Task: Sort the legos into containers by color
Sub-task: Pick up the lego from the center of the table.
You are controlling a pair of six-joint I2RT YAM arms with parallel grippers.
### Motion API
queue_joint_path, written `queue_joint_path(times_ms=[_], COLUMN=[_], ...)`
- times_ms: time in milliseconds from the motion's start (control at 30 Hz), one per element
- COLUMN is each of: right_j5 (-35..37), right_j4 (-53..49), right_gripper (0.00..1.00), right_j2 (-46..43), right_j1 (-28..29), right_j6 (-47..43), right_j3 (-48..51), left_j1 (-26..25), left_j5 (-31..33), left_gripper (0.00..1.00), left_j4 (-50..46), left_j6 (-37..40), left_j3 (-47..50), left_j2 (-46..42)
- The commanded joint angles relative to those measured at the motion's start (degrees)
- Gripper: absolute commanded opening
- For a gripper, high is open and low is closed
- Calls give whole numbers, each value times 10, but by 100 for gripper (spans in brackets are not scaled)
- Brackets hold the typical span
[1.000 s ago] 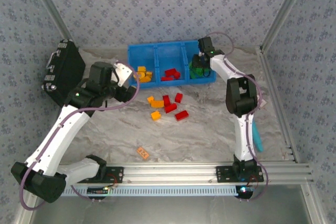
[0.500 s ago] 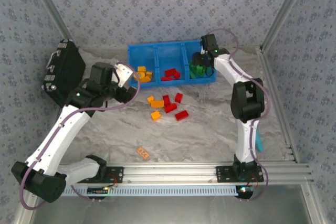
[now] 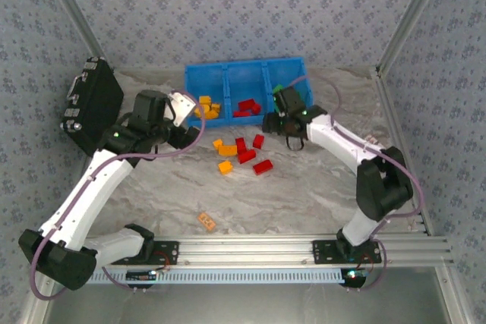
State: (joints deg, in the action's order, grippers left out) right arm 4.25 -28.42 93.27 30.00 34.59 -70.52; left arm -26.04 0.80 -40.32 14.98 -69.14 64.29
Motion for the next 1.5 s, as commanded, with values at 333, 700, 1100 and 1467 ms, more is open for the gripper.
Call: queue_joint_path(times_ms=[333,700,1100,1467], right_j5=[5,23,20,-13], right_j4=[75,92,85,85], right_gripper=[72,73,73,64], right_j2=[-41,-19,48,115], right_j1=[105,133,124,109], right_j6=[463,591,602,573], right_j3=[176,201,146,107], left_j1=[-4,-4,-22,-35], left_j5=[-32,-23,15,36], left_gripper=[84,89,100,100], left_j4=[11,47,68,77], left_j6=[-28,-24,9,35], left_j3=[31,81,130,151], left_j2=[-51,-130,-191,-210])
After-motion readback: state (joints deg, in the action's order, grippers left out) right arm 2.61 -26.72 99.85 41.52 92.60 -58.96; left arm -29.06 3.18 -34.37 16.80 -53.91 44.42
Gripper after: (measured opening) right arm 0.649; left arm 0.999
